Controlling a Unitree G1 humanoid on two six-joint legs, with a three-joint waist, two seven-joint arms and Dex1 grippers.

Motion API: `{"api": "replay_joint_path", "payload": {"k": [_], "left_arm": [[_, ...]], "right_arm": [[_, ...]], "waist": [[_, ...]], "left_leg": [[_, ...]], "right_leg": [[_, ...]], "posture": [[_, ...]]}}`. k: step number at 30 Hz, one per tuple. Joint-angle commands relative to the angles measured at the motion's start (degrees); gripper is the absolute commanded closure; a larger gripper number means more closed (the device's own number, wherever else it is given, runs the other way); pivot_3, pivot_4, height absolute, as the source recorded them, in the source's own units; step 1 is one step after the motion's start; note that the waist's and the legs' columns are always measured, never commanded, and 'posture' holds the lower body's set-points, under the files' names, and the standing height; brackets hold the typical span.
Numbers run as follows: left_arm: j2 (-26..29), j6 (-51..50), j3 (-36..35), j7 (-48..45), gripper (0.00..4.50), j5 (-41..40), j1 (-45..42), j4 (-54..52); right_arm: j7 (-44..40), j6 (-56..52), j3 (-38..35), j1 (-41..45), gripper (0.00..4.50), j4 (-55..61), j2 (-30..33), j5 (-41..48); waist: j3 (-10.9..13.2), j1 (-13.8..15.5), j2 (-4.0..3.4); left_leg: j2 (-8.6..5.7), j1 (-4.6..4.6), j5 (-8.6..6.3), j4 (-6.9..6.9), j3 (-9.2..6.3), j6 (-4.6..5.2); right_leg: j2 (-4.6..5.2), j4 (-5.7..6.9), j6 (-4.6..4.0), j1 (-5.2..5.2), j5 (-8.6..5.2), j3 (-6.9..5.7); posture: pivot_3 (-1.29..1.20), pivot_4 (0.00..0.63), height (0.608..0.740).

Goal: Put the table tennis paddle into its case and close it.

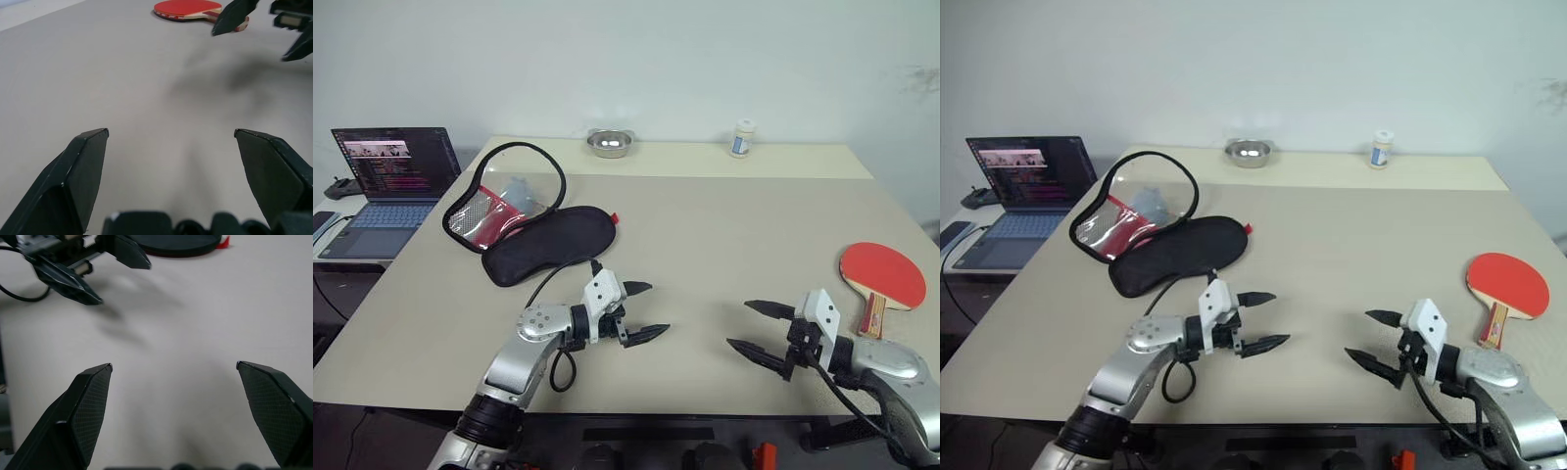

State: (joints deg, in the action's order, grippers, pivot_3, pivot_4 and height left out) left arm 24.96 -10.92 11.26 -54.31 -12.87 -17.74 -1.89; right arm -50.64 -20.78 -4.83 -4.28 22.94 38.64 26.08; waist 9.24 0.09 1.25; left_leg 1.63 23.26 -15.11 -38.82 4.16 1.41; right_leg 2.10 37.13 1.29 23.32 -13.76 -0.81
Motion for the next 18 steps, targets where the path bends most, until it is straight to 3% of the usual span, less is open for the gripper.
{"api": "replay_joint_path", "payload": {"k": [1,13,18], "left_arm": [[-0.81,1.91,-1.21,1.28,0.00,0.04,-1.45,1.07],[-2.80,4.78,-3.84,6.50,0.00,0.35,-4.63,1.03],[0.74,5.81,-5.46,5.02,0.00,0.49,-4.67,1.52]], "right_arm": [[0.42,-1.05,-1.64,-0.35,0.02,3.88,0.95,1.44],[4.20,-4.94,-0.75,1.22,0.02,6.18,-0.16,2.08],[4.91,-8.38,1.75,5.06,0.02,6.69,-0.48,2.71]], "waist": [[0.00,-0.01,0.00],[-0.01,0.09,0.02],[0.00,-0.17,0.01]], "left_leg": [[0.00,0.00,0.00,0.00,0.01,0.00],[-0.02,-0.02,0.00,-0.02,0.00,0.00],[0.01,-0.07,0.00,0.02,0.04,0.00]], "right_leg": [[0.01,0.00,0.01,0.00,0.00,0.01],[0.02,0.00,0.01,-0.04,0.00,-0.01],[-0.01,0.00,-0.01,-0.03,-0.01,0.03]], "posture": [[0.00,0.150,0.740],[0.00,0.150,0.740],[0.00,0.150,0.740]]}}
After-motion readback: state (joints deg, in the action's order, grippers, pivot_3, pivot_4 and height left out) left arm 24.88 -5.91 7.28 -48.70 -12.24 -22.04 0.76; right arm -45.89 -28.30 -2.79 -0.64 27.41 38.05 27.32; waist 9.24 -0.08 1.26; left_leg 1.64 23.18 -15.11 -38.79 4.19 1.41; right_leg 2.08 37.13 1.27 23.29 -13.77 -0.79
